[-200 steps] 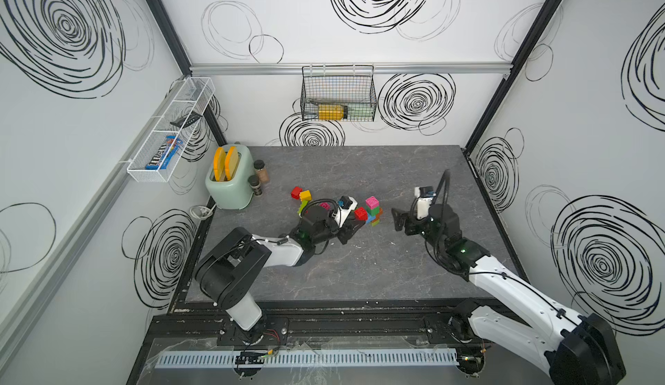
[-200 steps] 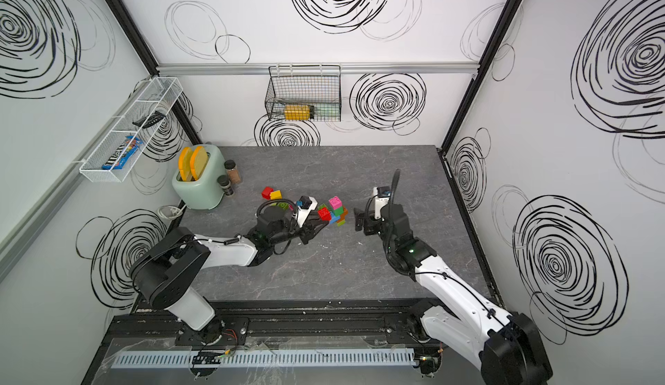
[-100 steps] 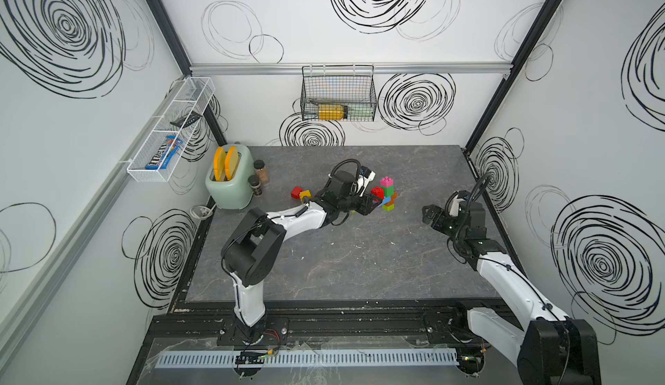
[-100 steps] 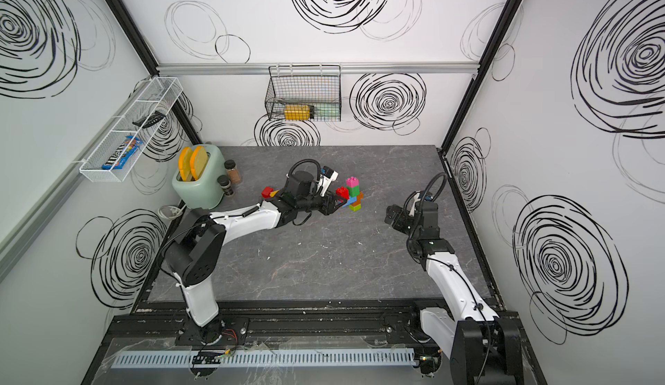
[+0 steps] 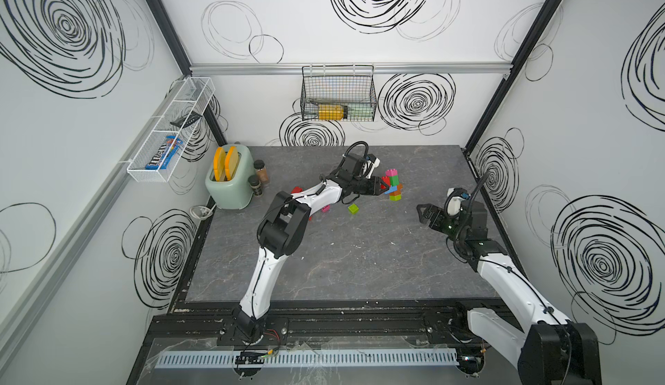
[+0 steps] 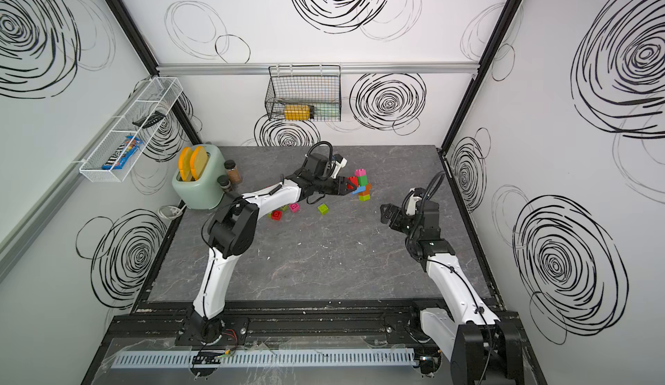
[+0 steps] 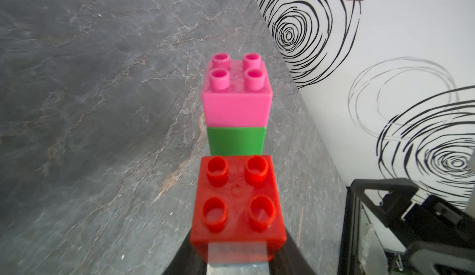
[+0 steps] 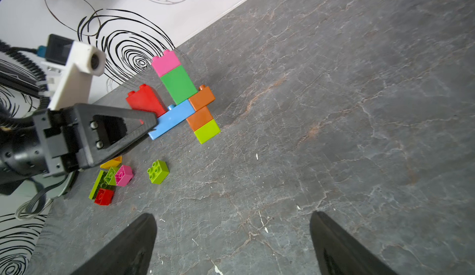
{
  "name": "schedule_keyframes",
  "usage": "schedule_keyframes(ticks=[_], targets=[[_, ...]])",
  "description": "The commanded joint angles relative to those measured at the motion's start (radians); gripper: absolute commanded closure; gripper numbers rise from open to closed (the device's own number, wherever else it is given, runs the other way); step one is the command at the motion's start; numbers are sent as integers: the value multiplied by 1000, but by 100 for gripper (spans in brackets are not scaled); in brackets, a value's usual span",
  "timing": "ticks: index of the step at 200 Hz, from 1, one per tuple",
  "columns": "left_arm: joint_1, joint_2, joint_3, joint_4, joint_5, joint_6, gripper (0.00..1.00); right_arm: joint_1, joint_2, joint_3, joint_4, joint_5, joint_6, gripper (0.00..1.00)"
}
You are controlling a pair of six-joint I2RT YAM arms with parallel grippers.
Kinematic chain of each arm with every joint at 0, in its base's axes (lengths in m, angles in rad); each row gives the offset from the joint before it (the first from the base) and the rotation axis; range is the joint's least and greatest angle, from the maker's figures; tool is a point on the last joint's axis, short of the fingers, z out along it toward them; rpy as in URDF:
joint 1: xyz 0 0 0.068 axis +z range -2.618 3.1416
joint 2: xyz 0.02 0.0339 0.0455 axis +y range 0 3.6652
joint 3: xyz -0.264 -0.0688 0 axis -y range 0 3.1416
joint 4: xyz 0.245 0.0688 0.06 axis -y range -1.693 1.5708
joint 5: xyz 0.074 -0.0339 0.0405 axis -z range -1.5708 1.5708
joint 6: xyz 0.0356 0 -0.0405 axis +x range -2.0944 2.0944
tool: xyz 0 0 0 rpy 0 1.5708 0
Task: Assemble the number 4 with lego
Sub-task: Place the lego brick at the center of the board.
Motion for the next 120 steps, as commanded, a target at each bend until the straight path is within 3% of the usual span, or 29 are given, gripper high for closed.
schedule_keyframes(ticks=[1, 30, 39, 87, 120], targets=[[19, 75, 101, -34, 124, -84, 98, 0, -16, 2, 30, -32, -21, 3], [42, 145, 134, 72, 207, -222, 98, 0, 4, 12, 19, -46, -28, 3], [50, 164, 131, 127, 239, -282, 92, -1, 15, 19, 11, -47, -32, 3], [86, 257, 79, 599, 352, -681, 87, -1, 76, 45, -7, -88, -64, 3], [97, 283, 73, 628, 324, -723, 76, -2, 82, 55, -18, -85, -65, 3]])
